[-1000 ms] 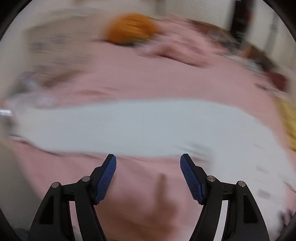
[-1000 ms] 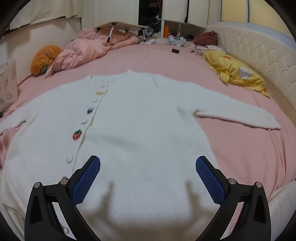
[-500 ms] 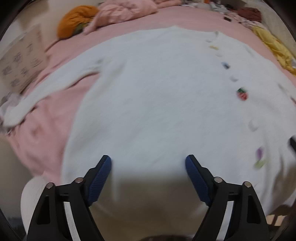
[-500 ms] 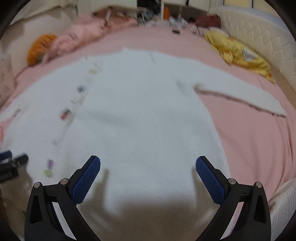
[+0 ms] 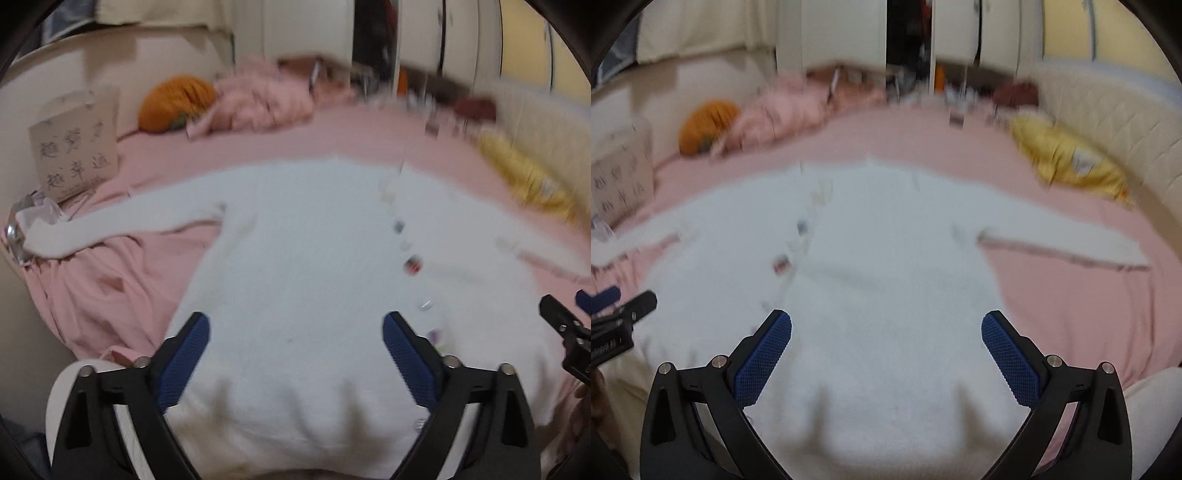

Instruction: Fold clothes

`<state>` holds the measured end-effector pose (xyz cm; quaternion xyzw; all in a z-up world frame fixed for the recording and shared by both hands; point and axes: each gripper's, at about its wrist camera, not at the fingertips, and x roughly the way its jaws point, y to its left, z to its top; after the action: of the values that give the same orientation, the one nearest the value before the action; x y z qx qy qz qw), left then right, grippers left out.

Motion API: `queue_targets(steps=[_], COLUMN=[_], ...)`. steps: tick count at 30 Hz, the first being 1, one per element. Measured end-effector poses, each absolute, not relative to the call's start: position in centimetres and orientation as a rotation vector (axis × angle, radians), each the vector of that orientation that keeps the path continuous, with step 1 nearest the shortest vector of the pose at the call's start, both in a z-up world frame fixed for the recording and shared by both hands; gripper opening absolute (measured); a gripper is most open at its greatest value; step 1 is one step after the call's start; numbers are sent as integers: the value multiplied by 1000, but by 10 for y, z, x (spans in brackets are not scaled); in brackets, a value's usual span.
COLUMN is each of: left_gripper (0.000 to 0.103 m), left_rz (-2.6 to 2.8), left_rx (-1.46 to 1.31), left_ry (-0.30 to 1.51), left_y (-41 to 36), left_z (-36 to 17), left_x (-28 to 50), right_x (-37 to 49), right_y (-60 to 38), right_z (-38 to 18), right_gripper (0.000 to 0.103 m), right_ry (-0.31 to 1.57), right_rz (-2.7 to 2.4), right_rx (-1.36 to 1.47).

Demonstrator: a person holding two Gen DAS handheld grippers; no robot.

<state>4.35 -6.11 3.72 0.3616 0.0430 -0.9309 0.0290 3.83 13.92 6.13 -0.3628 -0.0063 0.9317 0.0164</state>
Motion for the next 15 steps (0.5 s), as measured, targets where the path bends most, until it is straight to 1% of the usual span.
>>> queue_targets(steps=[2, 7, 15], left_gripper=[100, 100, 100], left_rz=[-2890, -2858, -2863], left_rx=[1073, 1099, 1094], left_ry=[193, 255, 239], left_y=[-67, -78, -84], left_z=[42, 40, 44], left_x=[52, 51, 55], right_x=[44, 59, 75], right_y=[134, 120, 118], right_z=[67, 82, 87], right_gripper=[103, 103, 103], right_ry=[-30, -55, -50], right_rz=[2913, 2952, 2968], right_rx=[-1090, -992, -948])
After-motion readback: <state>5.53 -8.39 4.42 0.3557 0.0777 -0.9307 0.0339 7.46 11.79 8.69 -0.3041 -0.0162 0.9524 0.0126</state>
